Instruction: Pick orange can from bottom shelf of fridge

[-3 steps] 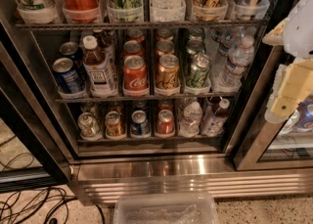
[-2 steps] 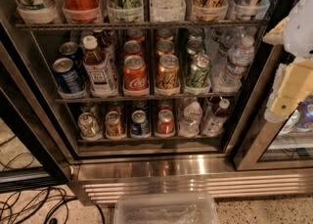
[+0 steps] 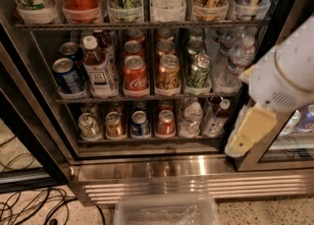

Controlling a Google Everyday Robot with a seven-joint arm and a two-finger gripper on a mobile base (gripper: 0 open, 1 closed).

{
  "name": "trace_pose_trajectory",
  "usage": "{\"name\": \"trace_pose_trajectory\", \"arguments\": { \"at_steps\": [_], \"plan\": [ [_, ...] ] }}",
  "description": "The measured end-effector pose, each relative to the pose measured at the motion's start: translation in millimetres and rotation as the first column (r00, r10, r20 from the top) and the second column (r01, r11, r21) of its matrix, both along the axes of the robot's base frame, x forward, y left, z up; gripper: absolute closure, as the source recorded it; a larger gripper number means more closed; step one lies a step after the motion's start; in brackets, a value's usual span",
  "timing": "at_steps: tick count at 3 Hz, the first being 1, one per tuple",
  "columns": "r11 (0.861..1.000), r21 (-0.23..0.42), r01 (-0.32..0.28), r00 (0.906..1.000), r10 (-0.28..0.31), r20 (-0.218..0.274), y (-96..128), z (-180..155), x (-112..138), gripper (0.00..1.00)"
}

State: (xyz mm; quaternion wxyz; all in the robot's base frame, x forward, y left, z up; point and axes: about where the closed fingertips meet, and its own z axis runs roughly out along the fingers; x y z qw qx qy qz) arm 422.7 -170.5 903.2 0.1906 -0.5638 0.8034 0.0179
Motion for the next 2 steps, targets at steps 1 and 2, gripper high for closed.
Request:
{"name": "trace_pose_trajectory", "arguments": {
  "at_steps": [1, 2],
  "plan": [
    [0.998, 0.065, 0.026, 0.9996, -0.025, -0.013, 27.6, -57.3, -13.5, 0.0],
    [0.992, 0.124, 0.003, 0.9997, 0.0, -0.022, 64.9, -116.6, -9.9, 0.0]
  ]
}}
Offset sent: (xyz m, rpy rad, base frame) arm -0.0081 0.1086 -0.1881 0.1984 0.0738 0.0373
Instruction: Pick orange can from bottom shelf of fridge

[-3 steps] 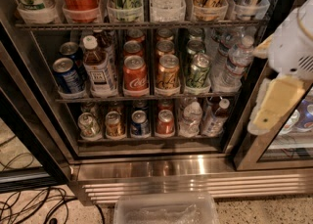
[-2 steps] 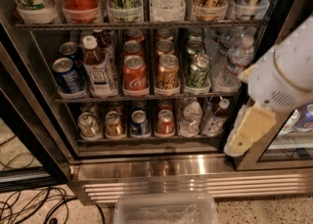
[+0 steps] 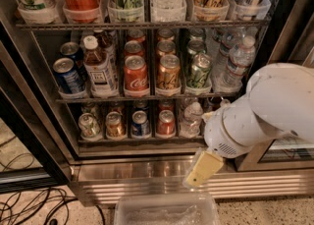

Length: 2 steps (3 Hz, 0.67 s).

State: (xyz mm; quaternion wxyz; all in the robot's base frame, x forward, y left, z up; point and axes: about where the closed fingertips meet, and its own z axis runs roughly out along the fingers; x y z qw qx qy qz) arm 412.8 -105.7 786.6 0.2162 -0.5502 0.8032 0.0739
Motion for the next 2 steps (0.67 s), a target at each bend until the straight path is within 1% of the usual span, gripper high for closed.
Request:
{"name": "trace_pose_trajectory", "arguments": {
  "at_steps": [1, 2],
  "plan": [
    [1.0, 0.01, -0.003, 1.0, 0.003, 0.002, 2.4, -2.2, -1.3, 0.0],
    [0.997, 0.075, 0.009, 0.9997, -0.007, -0.023, 21.5, -41.3, -10.6, 0.0]
  ]
}}
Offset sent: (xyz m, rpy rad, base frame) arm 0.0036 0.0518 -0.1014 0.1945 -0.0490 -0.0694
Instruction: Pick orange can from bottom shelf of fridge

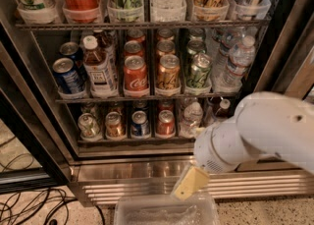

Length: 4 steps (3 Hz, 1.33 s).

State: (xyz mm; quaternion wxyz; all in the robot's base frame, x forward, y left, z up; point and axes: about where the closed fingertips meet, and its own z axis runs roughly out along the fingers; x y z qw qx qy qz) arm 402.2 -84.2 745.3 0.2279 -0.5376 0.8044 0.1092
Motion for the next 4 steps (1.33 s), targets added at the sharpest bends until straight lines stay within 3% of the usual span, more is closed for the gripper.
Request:
{"name": "trace_pose_trajectory", "arguments": {
  "at_steps": [1, 2, 3, 4],
  "plan": [
    [0.997, 0.076, -0.005, 0.9999, 0.004, 0.011, 28.9, -49.4, 0.8, 0.0],
    [0.99, 0.139, -0.019, 0.9973, 0.009, 0.072, 57.7, -79.7, 13.2, 0.0],
    [0.969, 0.249, -0.014, 0.9902, -0.021, 0.138, 88.9, -100.1, 31.0, 0.0],
    [0.962, 0.273, 0.011, 0.9812, -0.063, 0.183, 91.8, -98.4, 47.2, 0.0]
  ]
}}
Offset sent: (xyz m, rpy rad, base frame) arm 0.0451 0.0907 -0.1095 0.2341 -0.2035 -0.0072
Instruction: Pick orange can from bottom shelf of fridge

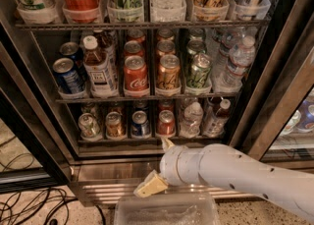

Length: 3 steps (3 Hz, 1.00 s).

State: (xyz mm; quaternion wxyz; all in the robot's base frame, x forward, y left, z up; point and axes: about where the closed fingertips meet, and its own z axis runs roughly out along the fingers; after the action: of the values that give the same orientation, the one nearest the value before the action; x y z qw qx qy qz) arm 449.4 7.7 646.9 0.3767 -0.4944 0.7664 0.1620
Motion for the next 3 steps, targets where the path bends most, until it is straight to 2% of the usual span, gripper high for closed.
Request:
{"name": "trace_pose_trajectory", "arguments": {
  "at_steps": [1, 2, 3],
  "plan": [
    [1.0, 0.0, 0.0, 1.0, 0.0, 0.001, 0.0, 0.2, 0.0, 0.0],
    [1.0, 0.022, 0.006, 0.9996, -0.007, 0.028, 7.6, -4.4, -1.1, 0.0],
    [0.995, 0.103, 0.002, 0.9957, -0.011, 0.091, 32.8, -21.6, -3.5, 0.0]
  ]
}}
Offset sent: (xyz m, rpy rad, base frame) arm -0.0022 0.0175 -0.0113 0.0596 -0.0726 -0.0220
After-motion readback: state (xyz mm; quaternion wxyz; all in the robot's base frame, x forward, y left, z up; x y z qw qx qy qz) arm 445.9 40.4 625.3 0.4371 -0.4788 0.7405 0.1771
